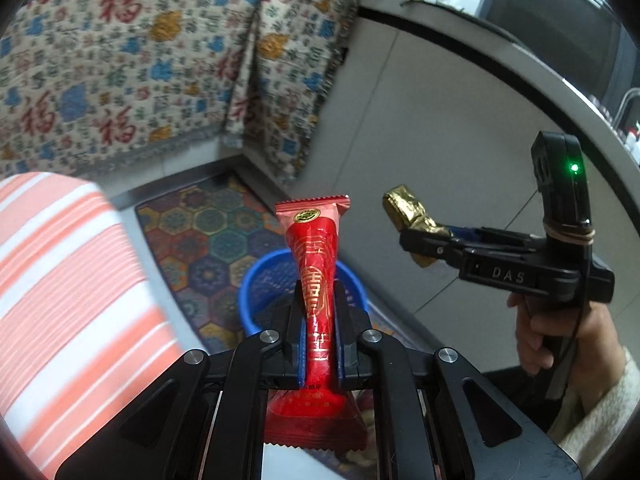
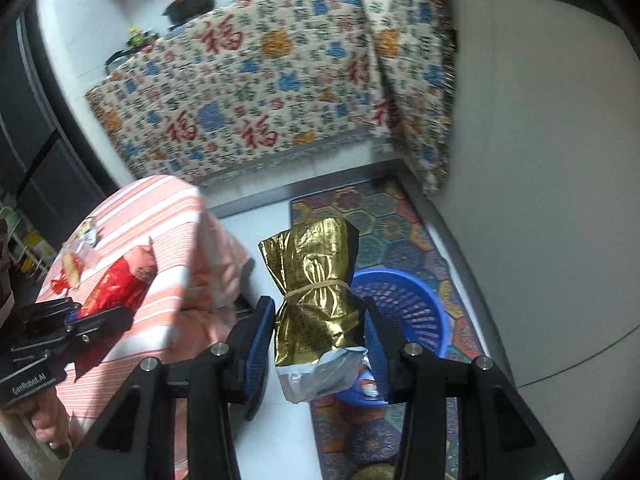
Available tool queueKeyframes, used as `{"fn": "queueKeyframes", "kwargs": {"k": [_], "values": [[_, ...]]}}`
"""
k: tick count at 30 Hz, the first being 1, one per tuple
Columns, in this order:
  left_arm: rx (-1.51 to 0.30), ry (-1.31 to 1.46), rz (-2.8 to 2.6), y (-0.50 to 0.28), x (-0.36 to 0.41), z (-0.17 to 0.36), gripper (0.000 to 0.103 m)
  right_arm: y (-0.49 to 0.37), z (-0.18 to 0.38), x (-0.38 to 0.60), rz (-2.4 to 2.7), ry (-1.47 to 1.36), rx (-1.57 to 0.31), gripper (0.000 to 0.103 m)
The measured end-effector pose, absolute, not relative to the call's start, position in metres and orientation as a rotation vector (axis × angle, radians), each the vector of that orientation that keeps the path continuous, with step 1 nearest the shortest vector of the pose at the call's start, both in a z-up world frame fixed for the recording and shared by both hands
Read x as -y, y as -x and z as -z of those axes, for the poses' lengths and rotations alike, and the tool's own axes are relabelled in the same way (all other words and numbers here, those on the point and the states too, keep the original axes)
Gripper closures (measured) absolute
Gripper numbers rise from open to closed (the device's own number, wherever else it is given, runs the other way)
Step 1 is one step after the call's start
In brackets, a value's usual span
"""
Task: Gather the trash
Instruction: 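Carry the red wrapper and gold foil wrapper over the blue wastebasket and release both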
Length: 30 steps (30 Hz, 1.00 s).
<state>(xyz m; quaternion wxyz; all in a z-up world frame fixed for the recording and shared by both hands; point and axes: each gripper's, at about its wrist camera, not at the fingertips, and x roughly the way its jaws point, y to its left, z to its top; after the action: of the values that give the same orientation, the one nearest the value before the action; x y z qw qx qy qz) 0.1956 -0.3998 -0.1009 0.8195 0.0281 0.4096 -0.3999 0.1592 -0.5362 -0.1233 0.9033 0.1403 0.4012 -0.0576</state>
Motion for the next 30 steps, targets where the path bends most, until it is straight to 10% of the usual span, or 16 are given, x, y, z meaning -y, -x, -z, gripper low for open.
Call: {"fn": "queueKeyframes", "kwargs": {"k": [20,24,30], "values": [[-1.024,-0.072,0.867,-0.254,0.495,0.203,0.091,-0.202,0.206,0.618,0.212,-0.459,-0.934,0.056],[-1.028,-0.059,0.871,-0.261,0.505,0.224,0.041,-0.207,0.222,0.631,0.219,-0.536,-0.935,0.049],[-1.038,-0.029,0.845,-0.269,0.5,0.227,0.037,-0.21,0.23,0.636,0.244,-0.532,-0.953,0.049]]}}
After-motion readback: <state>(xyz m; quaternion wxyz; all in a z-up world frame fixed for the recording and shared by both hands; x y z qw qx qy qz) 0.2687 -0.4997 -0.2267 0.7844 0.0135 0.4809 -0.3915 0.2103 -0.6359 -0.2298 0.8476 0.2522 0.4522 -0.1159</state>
